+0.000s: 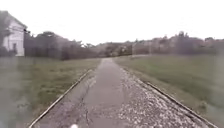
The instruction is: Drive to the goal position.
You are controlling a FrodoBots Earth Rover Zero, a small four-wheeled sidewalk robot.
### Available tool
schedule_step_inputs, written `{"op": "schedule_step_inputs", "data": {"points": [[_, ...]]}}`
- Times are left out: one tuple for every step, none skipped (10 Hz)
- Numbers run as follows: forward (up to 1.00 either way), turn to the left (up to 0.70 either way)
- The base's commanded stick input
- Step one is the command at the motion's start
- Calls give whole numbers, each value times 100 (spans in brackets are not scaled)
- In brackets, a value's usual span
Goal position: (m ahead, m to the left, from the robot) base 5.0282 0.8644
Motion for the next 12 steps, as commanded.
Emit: {"op": "schedule_step_inputs", "data": {"points": [[70,0],[70,0],[70,0],[70,0],[70,0],[70,0],[70,0],[70,0],[70,0],[70,0],[70,0],[85,0]]}}
